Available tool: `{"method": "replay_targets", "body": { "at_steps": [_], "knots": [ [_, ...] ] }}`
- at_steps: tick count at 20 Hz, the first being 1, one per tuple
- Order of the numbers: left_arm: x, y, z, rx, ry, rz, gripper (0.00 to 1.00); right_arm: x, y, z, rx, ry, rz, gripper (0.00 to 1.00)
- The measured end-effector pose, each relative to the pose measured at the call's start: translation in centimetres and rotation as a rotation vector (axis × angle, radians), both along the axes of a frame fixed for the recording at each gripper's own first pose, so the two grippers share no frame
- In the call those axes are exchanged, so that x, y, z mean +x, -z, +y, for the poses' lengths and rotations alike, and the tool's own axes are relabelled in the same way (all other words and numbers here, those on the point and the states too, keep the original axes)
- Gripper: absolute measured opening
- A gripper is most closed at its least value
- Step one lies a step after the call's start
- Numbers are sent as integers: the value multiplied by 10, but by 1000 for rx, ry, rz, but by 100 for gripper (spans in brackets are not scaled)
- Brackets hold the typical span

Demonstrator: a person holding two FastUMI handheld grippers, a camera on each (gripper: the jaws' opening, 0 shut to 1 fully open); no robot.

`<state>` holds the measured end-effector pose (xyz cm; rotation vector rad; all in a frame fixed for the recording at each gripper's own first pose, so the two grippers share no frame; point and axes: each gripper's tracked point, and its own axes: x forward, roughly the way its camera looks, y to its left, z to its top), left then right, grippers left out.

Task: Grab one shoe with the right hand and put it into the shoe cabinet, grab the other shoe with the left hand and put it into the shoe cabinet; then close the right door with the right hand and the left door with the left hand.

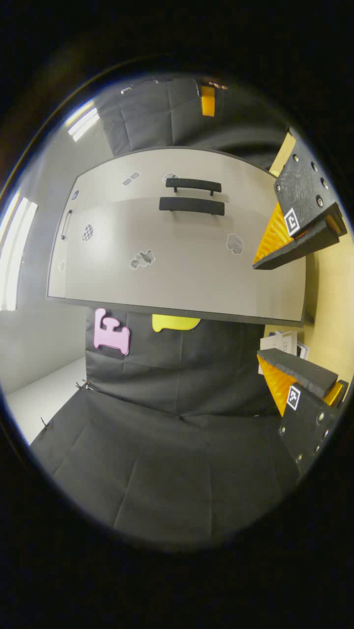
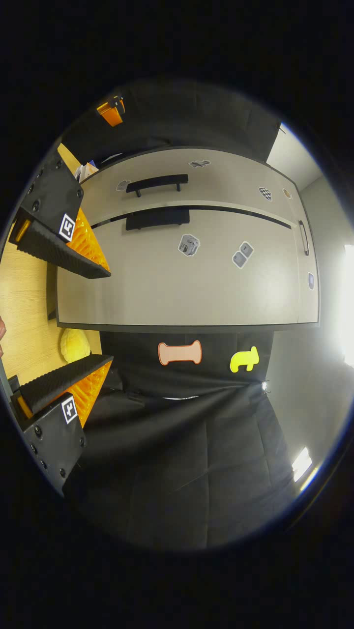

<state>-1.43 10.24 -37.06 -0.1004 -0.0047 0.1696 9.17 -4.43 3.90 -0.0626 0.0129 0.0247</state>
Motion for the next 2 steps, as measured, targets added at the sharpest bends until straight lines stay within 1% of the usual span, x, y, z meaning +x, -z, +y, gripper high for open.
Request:
{"method": "replay_targets", "body": {
  "at_steps": [2],
  "knots": [
    [-1,2,5,-2,-15,3,93,-2,0,-1,-3,-1,0,98]
  ]
}}
